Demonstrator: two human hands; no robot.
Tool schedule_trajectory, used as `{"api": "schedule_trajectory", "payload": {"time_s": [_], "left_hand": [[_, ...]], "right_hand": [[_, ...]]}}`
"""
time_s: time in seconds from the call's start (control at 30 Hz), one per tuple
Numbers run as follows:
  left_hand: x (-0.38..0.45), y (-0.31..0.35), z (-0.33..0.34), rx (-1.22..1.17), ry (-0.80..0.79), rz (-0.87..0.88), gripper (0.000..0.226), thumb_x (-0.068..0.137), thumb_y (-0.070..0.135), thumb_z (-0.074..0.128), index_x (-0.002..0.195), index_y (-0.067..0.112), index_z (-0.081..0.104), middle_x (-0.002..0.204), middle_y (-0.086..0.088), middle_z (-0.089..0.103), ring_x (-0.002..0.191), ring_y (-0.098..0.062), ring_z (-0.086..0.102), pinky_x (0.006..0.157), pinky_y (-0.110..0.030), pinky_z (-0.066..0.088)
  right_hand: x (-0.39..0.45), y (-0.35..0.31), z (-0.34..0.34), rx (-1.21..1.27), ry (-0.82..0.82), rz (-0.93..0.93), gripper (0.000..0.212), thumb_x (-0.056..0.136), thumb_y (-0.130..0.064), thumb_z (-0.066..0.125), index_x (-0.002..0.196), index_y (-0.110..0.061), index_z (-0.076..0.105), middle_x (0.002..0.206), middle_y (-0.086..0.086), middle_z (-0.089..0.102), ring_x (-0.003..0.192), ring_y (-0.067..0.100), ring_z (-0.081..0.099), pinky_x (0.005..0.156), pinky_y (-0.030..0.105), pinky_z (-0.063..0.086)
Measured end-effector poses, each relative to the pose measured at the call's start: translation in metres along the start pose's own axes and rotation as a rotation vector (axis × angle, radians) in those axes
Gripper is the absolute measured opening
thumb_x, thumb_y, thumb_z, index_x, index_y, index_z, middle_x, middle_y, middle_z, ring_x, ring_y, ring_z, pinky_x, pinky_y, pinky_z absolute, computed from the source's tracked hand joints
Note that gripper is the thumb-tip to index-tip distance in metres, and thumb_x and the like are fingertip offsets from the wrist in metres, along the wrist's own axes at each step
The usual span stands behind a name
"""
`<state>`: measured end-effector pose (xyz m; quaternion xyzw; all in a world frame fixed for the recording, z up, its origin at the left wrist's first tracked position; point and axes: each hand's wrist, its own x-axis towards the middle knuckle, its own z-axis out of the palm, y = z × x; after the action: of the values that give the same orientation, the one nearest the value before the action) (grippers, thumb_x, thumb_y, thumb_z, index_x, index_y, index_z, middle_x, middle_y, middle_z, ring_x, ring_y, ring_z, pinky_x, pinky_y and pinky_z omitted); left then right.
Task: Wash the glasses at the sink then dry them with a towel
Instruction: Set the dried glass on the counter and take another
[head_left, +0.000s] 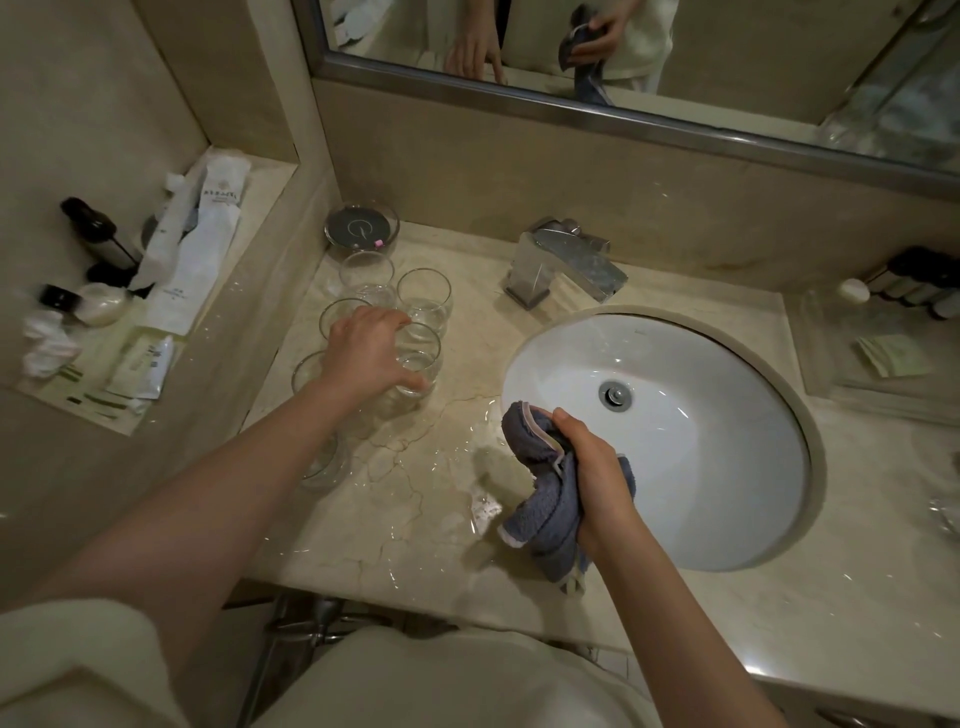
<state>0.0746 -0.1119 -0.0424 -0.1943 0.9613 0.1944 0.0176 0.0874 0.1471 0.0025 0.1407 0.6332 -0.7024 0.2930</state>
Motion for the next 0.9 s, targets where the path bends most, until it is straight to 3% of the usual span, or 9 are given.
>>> {"api": "schedule_trajectory", "payload": {"time_s": [0.17,0.33,0.5,0.7,0.9], "left_hand": [[0.003,0.001,0.001,-0.007,-0.019,-0.012,0.088,0.061,0.041,0.088,0.136,0.013,0.051,0.135,-0.006,0.054,0.130,-0.027,0.042,0.101,-0.042,0.036],[0.002,-0.002,0.003,-0.127,-0.028,-0.018,0.090,0.065,0.030,0.088,0.141,0.009,0.045,0.142,-0.011,0.047,0.137,-0.028,0.031,0.106,-0.040,0.035],[0.002,-0.002,0.004,-0.122,-0.021,-0.009,0.090,0.064,0.031,0.088,0.140,0.009,0.046,0.140,-0.011,0.048,0.135,-0.029,0.033,0.105,-0.040,0.036],[0.000,0.002,0.001,-0.136,-0.018,-0.013,0.090,0.064,0.029,0.089,0.140,0.009,0.047,0.140,-0.013,0.048,0.135,-0.029,0.032,0.105,-0.039,0.034],[-0.015,0.030,-0.005,-0.406,0.113,0.006,0.058,0.075,0.026,0.083,0.125,0.009,0.060,0.130,-0.009,0.057,0.127,-0.024,0.044,0.100,-0.028,0.033]], "right_hand": [[0.001,0.001,0.000,0.011,0.012,0.011,0.028,0.097,-0.026,0.050,0.093,-0.011,0.074,0.088,0.015,0.070,0.085,0.027,0.061,0.069,0.031,0.048],[0.003,0.003,0.000,0.024,0.015,0.013,0.028,0.096,-0.026,0.052,0.091,-0.011,0.075,0.086,0.015,0.070,0.084,0.028,0.062,0.071,0.031,0.049],[0.007,0.007,-0.003,0.015,0.023,0.012,0.028,0.095,-0.026,0.054,0.084,-0.012,0.075,0.082,0.012,0.071,0.082,0.026,0.064,0.078,0.034,0.048],[0.012,0.012,-0.008,0.040,0.027,0.026,0.028,0.094,-0.028,0.055,0.091,-0.011,0.076,0.090,0.017,0.072,0.086,0.029,0.065,0.082,0.036,0.049],[0.018,0.013,-0.027,0.121,0.036,0.023,0.028,0.095,-0.030,0.054,0.095,-0.010,0.074,0.090,0.011,0.071,0.080,0.022,0.064,0.074,0.030,0.049]]}}
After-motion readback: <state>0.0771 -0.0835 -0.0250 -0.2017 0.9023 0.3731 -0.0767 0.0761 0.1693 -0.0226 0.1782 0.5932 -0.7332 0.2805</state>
